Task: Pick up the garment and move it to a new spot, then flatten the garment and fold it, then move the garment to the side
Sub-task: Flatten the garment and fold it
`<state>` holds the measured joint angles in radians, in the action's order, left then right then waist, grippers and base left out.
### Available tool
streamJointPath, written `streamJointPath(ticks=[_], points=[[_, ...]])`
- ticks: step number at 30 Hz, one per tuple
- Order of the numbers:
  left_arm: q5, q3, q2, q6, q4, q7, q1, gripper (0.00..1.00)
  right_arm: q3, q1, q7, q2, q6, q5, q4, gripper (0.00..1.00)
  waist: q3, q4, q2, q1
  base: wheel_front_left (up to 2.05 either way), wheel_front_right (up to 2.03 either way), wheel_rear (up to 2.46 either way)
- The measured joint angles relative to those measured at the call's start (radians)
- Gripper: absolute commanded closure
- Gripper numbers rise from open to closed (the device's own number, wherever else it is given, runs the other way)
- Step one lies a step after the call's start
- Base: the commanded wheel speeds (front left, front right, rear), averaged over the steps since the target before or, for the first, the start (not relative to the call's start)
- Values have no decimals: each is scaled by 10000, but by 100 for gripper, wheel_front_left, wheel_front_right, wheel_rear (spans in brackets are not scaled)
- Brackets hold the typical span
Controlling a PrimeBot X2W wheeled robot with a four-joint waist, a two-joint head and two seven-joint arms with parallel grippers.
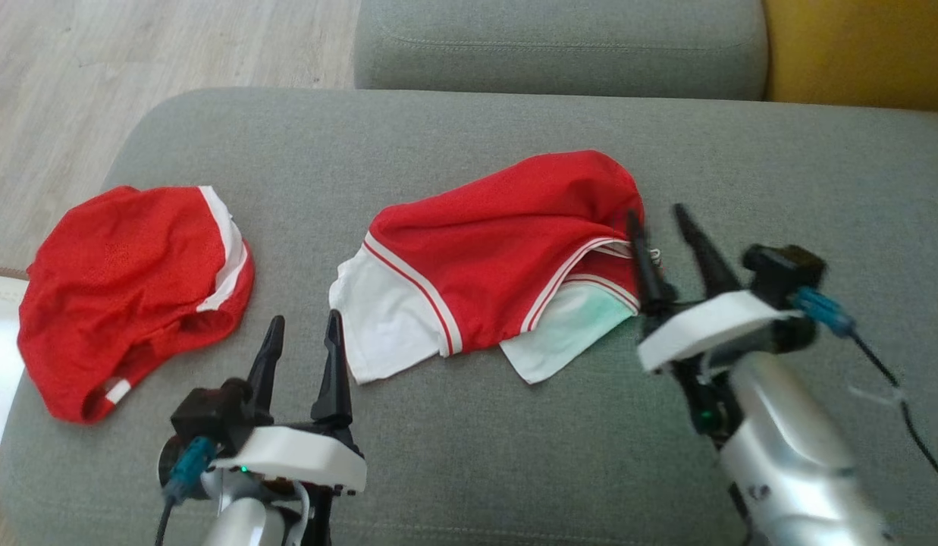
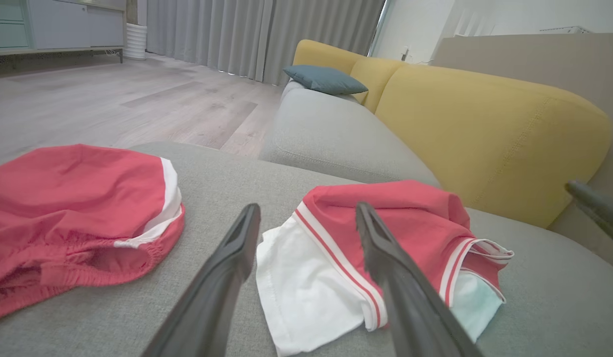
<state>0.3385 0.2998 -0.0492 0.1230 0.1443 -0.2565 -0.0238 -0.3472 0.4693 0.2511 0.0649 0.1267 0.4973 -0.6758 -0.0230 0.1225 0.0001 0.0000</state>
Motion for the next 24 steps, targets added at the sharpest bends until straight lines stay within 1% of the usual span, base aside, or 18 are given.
streamJointPath(ticks=[2,4,8,12,15,20,24], points=[[0,-10,-2,0,-105,0,-2,0,807,-445,0,-2,0,-863,604,0,9,-34,0,0,0,0,0],[0,-38,0,0,-153,0,-5,0,1455,-1051,0,-2,0,-1425,1266,0,17,-61,0,0,0,0,0],[0,-171,-2,2,-257,0,-5,0,2211,-2358,0,-15,0,-1588,2213,0,-2,-151,0,0,0,0,0],[-13,-192,2,2,-384,0,-12,0,2341,-3062,0,-63,0,-1732,2635,0,-41,-251,0,0,0,0,0],[-13,-192,0,0,-407,0,-14,0,2366,-3113,-2,-102,0,-1743,2851,0,-56,-269,0,0,0,0,0],[-13,-153,0,-10,-416,0,-14,0,2391,-3111,-50,-115,0,-2092,3145,0,-112,-187,0,0,0,0,0],[-13,-100,0,-13,-420,0,-31,0,2178,-3075,-291,-115,0,-2401,3413,0,-266,-47,0,0,0,0,0]])
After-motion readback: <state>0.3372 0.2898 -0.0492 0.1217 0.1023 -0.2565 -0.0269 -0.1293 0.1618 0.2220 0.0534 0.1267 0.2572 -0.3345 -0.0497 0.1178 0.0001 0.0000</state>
